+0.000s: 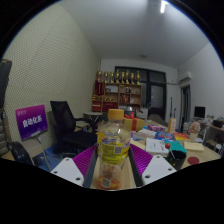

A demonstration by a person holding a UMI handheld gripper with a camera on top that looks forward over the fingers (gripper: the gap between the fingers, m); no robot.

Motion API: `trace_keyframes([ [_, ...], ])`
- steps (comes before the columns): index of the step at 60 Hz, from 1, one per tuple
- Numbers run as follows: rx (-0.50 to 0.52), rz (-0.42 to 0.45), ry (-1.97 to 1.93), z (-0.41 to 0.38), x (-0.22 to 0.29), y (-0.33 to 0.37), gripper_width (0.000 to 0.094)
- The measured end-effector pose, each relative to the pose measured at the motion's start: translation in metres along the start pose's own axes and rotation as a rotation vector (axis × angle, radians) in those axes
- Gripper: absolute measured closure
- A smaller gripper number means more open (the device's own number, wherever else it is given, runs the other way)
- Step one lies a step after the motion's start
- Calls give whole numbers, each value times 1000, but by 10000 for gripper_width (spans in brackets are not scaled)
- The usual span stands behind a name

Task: Pour water

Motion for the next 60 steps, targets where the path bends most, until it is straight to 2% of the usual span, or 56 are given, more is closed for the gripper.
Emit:
trace_keyframes([
  [17,56,-20,-21,-3,-1,-9,342],
  [30,101,-12,-68,0,2,-14,434],
  [42,133,13,-745,51,39,-9,436],
  [49,135,6,-1175,85,36,-15,438],
  [60,226,-69,-1682,114,8,-21,441],
])
Point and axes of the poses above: the point between the fingertips, and its own axes, seen from behind it with the camera up: z to the right, x up, y backward, against the way the camera looks, the point moved 2 cm from there along y, backward, against the way the camera looks, and after that the axes turned 4 degrees about -z, right-handed, at the moved point
